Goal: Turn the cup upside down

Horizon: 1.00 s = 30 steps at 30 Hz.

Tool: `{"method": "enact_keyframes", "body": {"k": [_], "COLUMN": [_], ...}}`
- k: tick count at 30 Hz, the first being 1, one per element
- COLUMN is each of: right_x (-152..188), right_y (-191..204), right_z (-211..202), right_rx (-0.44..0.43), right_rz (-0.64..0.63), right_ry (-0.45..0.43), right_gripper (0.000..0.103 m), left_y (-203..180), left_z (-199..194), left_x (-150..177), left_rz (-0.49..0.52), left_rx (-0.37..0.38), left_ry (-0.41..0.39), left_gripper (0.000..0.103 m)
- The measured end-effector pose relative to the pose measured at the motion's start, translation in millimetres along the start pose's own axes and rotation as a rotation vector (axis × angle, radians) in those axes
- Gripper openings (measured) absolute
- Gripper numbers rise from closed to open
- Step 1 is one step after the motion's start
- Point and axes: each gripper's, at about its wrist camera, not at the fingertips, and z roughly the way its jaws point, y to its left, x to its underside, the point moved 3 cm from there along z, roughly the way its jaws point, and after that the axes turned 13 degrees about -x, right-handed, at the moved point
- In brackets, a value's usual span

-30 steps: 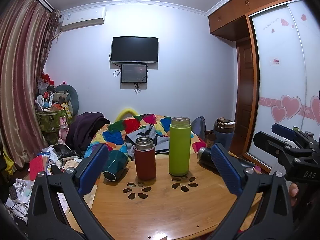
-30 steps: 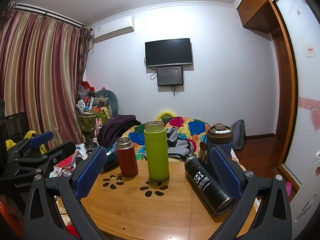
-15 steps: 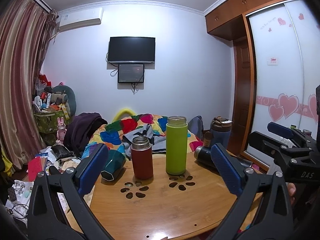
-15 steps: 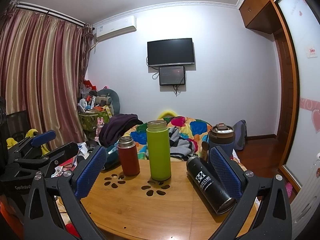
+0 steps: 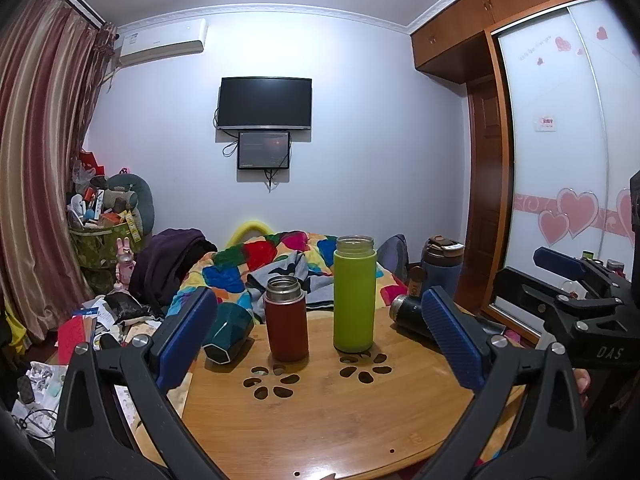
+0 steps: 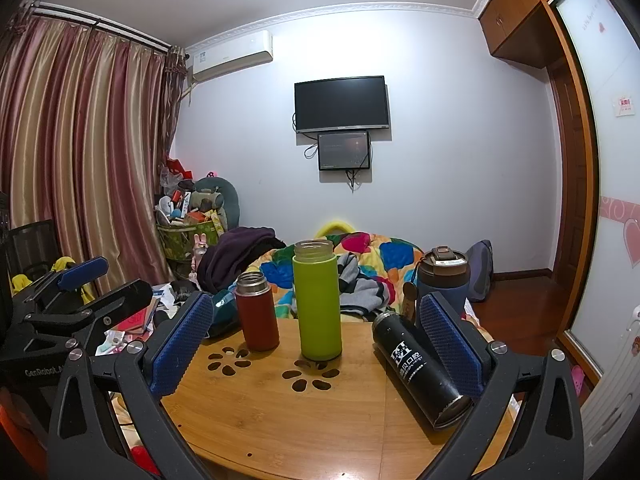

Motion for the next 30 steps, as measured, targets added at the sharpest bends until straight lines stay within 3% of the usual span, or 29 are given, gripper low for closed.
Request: {"method": "enact_keyframes", "body": {"k": [30], "right_x": [0.7], "right_y": [0.8], "right_z": [-0.9], "right_rx": [0.002], "right_rz": [0.001], "right_ry": [0.001], "right_gripper": [0.103], "left_y": [-0.9], "left_z": [4.3], "left_x": [-0.3], "left_rz": [-0.004], "left_rx": [0.016], "left_ry": [0.012], "left_gripper": [0.103]}}
